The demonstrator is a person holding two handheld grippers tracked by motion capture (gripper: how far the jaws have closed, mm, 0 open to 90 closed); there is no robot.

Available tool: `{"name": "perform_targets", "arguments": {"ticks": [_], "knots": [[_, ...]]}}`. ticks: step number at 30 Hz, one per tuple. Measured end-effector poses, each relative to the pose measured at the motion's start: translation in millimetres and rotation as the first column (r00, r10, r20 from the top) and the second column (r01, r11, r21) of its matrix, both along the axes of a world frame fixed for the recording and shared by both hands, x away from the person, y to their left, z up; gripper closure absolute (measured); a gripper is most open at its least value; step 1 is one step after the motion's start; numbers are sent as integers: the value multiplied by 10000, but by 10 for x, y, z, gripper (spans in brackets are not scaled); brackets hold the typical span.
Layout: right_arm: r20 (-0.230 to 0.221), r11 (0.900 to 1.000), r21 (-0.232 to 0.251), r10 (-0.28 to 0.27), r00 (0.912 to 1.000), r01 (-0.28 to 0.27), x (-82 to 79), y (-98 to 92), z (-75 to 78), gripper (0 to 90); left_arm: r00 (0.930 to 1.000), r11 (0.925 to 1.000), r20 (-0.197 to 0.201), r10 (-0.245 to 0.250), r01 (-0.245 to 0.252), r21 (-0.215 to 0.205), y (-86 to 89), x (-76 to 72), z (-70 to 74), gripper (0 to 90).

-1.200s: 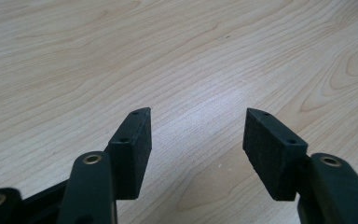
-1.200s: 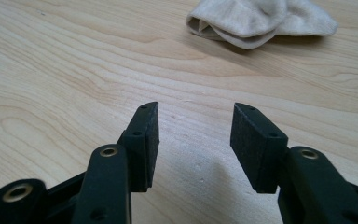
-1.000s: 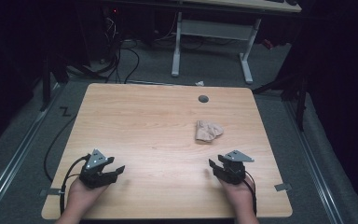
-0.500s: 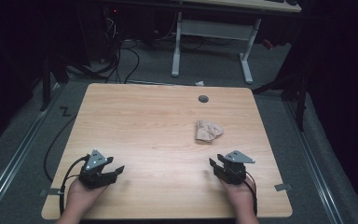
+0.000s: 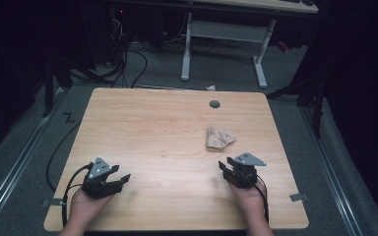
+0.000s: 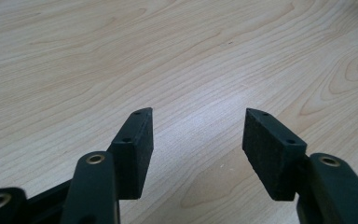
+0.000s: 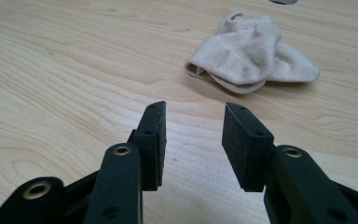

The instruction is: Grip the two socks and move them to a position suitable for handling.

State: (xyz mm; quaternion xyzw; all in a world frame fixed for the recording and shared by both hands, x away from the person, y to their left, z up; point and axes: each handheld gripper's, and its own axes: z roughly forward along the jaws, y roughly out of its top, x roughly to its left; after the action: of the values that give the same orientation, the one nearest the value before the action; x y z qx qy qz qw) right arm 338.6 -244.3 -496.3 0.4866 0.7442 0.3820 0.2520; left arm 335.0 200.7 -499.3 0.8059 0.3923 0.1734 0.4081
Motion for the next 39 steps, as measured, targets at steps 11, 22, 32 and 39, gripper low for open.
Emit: {"name": "perform_targets", "arguments": {"ticks": [11, 22, 32, 39], "knots": [[-142, 10000, -6, -93, 9999, 93, 158, 44, 50, 598, 10000, 9998, -31, -25, 24, -189, 23, -15, 5, 446], [-190, 9981, -39, -620, 9979, 620, 545, -65, 153, 734, 9997, 9999, -198, -162, 163, 42, -10, 20, -46, 438], [-670, 9902, -436, -1351, 9886, 1323, 848, -212, 23, 900, 9998, 9999, -82, -153, 154, 76, 6, -8, -39, 438], [-981, 9860, -408, -1647, 9815, 1614, 1028, -252, -61, 884, 9999, 9999, -127, -105, 106, 94, 43, -20, -36, 439]]}}
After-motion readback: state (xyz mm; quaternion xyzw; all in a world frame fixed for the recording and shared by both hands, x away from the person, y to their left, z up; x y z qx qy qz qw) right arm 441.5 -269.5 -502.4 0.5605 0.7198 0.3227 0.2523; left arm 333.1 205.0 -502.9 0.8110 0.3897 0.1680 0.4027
